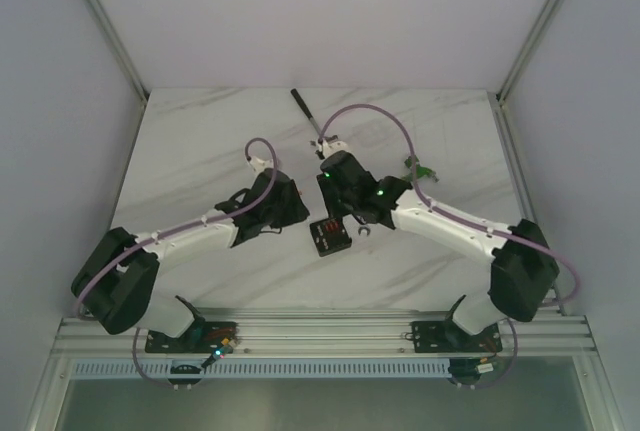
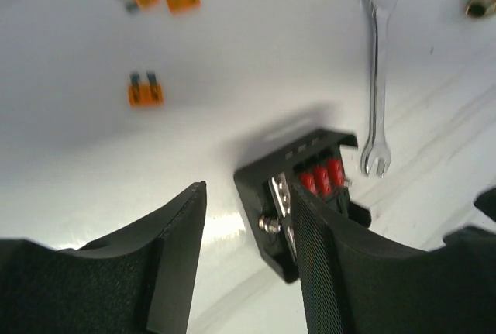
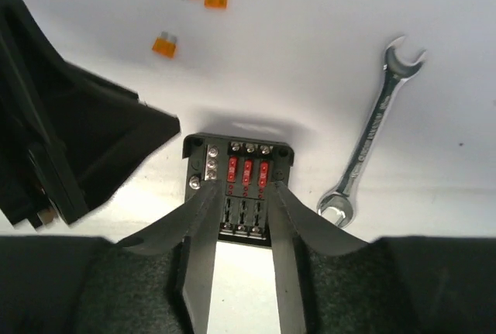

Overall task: Snap on the fuse box
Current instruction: Pick up the fuse from the center of the board.

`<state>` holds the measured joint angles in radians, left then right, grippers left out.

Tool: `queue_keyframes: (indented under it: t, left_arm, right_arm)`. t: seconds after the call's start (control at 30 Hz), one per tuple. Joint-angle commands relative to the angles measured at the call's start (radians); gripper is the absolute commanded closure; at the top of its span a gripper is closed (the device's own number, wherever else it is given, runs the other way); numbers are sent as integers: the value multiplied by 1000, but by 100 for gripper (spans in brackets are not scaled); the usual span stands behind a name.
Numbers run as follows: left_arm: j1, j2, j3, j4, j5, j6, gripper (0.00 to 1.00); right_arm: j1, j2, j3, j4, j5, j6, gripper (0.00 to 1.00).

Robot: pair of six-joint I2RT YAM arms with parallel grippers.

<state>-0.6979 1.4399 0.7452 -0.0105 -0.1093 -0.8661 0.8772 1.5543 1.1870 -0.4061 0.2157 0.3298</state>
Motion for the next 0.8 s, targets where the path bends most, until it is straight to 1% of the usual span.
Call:
queue_keyframes:
  t: [0.0, 0.07, 0.13, 0.17, 0.2, 0.23, 0.27, 0.37, 0.43, 0.57, 0.77]
  left_arm:
    - [56, -14, 56, -69, -96, 106, 42]
    - [88, 18, 86, -70, -110, 135, 41]
    - [112, 63, 124, -73, -129, 162, 40]
    - [122, 87, 141, -76, -138, 172, 40]
    - [127, 112, 162, -80, -145, 190, 40]
    - [129, 135, 181, -93, -151, 200, 40]
    - [129, 154, 199, -105, -159, 210, 40]
    - [130, 201, 222, -118, -187, 220, 41]
    - [129, 228, 234, -130, -194, 225, 43]
    - [120, 278, 260, -168, -210, 229, 46]
    - [73, 311, 275, -195, -240, 214, 48]
  right_arm:
    - [-25, -42, -91, 115, 45, -57, 57]
    - [-41, -34, -105, 167, 51, -75, 50]
    - [-55, -23, -118, 217, 49, -94, 46]
    - [-59, -21, -125, 242, 49, -101, 42]
    - [-65, -20, -133, 265, 50, -105, 36]
    - [-69, -20, -140, 286, 49, -107, 34]
    - [-72, -6, -148, 304, 47, -106, 27]
    - [-77, 15, -171, 337, 38, -100, 18]
    - [-76, 14, -193, 351, 38, -94, 14]
    - [-78, 6, -226, 370, 45, -78, 8]
    - [-78, -6, -252, 375, 59, -75, 0]
